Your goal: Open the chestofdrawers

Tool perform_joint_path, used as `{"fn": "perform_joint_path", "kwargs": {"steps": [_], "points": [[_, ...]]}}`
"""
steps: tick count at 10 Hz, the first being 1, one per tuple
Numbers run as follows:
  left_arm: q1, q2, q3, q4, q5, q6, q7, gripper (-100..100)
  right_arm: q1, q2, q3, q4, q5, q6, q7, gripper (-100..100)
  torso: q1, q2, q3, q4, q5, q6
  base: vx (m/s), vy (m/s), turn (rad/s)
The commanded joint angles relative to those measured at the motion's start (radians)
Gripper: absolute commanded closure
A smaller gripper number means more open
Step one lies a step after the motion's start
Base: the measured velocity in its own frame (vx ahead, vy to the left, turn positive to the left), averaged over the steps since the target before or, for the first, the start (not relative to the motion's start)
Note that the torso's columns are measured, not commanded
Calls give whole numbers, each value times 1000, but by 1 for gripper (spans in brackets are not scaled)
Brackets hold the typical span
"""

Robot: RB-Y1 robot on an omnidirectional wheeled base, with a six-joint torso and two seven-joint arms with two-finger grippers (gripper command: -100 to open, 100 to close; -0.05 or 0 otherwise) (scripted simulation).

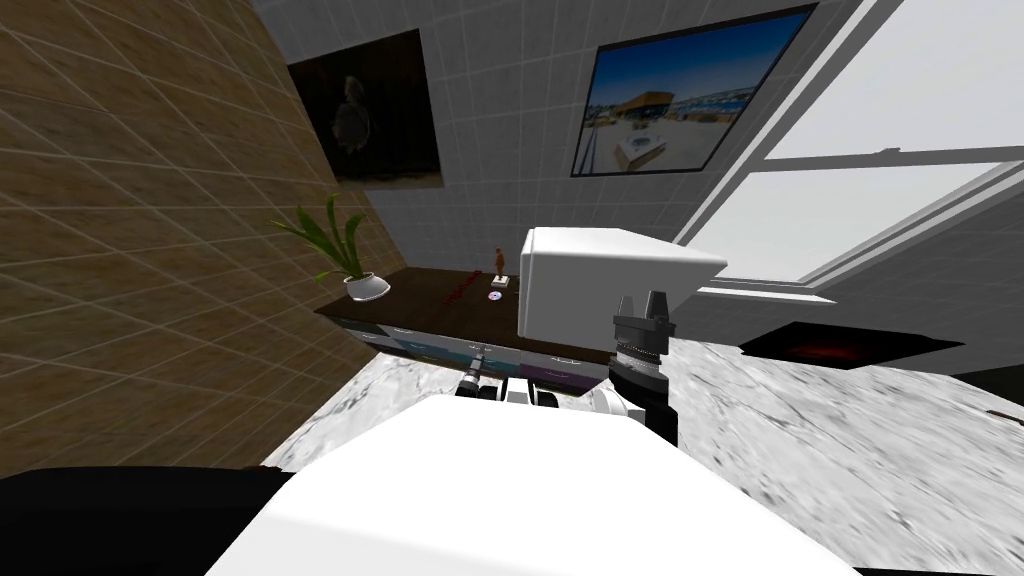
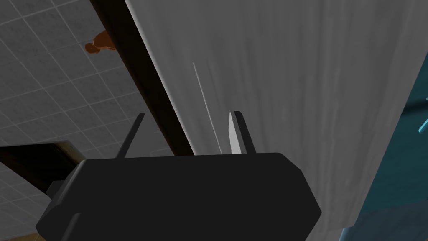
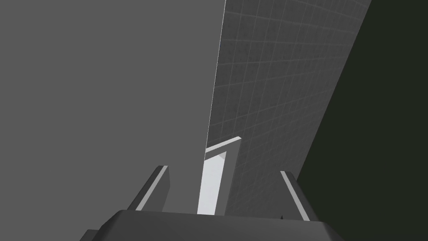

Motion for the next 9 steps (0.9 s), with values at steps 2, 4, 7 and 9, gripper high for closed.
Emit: {"fn": "perform_joint_path", "kwargs": {"steps": [2, 4, 7, 9], "points": [[4, 2, -7, -15, -5, 28, 4, 100, 0, 0, 0, 0, 0, 0, 0, 0, -6, 4, 2, 10, -6, 1, -191, 26, 19], [23, 2, -13, -27, -8, 45, 6, 100, 0, 0, 0, 0, 0, 0, 0, 0, -8, -3, -2, 8, -7, 1, -113, 15, 14], [26, 4, -19, -50, -11, 38, 7, 100, 0, 0, 0, 0, 0, 0, 0, 0, -7, 2, 1, 8, -5, 1, -200, 4, 32], [32, 7, -17, -35, -10, 45, 8, 100, 0, 0, 0, 0, 0, 0, 0, 0, -8, 3, 1, 10, -6, 2, -158, 8, 19]]}}
